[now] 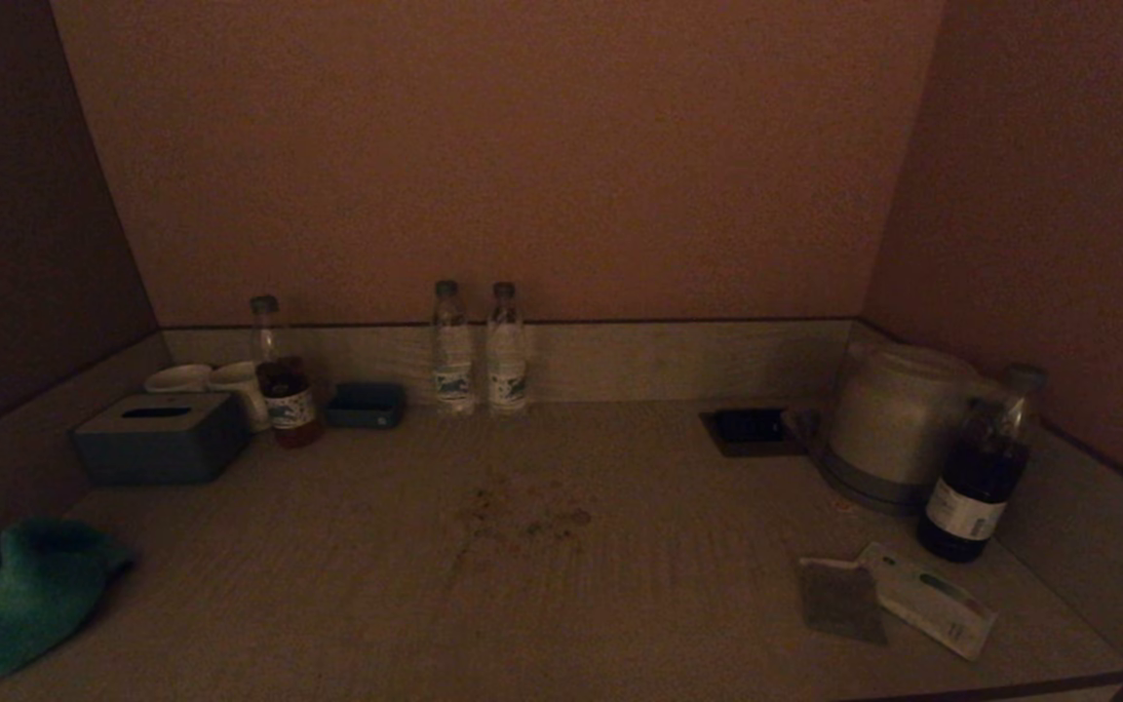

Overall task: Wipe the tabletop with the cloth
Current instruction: Pick up the tablecloth

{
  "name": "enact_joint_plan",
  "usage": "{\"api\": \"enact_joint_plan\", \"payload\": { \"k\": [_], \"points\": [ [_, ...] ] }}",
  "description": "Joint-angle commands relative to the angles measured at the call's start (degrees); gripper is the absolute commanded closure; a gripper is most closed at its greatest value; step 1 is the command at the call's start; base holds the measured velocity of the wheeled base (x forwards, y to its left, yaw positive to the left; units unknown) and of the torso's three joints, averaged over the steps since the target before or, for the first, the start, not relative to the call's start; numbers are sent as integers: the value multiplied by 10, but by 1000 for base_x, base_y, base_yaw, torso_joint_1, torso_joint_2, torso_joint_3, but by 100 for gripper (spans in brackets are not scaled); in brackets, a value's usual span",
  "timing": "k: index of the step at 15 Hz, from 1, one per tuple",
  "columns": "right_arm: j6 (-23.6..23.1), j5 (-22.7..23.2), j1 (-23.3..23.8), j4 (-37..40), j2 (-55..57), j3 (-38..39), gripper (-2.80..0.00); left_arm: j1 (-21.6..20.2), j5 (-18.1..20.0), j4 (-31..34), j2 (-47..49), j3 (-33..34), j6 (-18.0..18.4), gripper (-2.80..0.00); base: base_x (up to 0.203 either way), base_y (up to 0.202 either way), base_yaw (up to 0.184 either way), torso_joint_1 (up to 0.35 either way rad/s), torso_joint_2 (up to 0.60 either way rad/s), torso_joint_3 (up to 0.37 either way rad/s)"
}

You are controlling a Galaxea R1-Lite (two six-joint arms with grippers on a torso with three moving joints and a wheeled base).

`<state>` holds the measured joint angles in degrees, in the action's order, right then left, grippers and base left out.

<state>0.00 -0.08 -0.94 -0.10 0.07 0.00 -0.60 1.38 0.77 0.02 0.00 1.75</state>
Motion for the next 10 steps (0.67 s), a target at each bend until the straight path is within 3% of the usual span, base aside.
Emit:
{"api": "enact_joint_plan", "payload": {
  "k": [1,10],
  "points": [
    [0,0,0,0,0,0,0,0,0,0,0,0,-1,0,0,0,0,0,0,0],
    [0,0,0,0,0,0,0,0,1,1,0,0,-1,0,0,0,0,0,0,0]
  ]
}}
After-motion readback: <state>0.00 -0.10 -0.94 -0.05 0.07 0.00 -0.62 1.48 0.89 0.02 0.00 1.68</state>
